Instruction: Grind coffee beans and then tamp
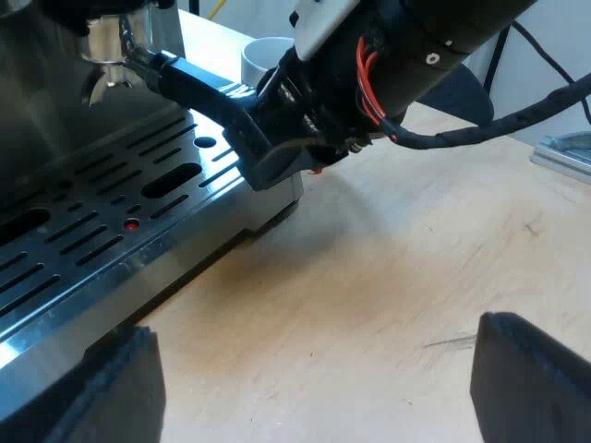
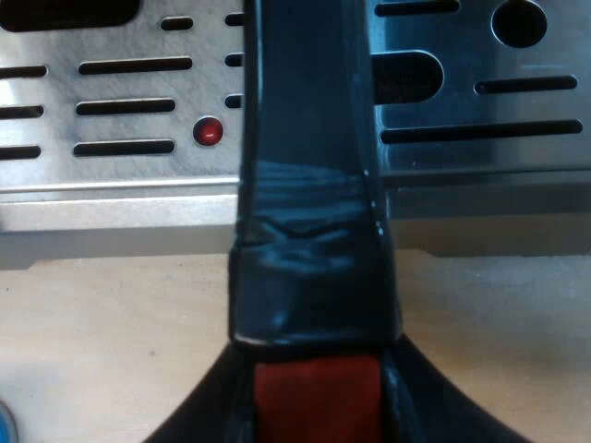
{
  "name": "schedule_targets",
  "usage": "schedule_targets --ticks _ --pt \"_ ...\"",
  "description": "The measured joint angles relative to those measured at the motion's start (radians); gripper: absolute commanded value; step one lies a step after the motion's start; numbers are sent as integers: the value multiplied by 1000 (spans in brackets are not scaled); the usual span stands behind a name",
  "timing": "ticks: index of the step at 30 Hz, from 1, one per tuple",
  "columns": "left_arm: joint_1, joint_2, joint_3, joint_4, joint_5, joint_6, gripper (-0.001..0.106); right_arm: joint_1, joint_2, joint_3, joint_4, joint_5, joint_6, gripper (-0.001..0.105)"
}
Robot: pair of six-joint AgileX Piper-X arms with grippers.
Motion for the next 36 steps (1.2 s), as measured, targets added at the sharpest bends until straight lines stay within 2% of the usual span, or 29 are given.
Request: schedule_targets --ticks 5,15,23,27,36 --pt "0 0 0 0 0 0 69 27 0 5 0 33 41 0" --pt "0 0 0 0 0 0 69 50 0 5 9 65 51 0" --pt "0 0 0 0 0 0 69 88 -5 5 45 102 88 0" --pt "0 0 0 0 0 0 69 115 -21 16 90 92 108 0" --pt "0 0 0 0 0 0 69 158 -19 21 98 69 106 0"
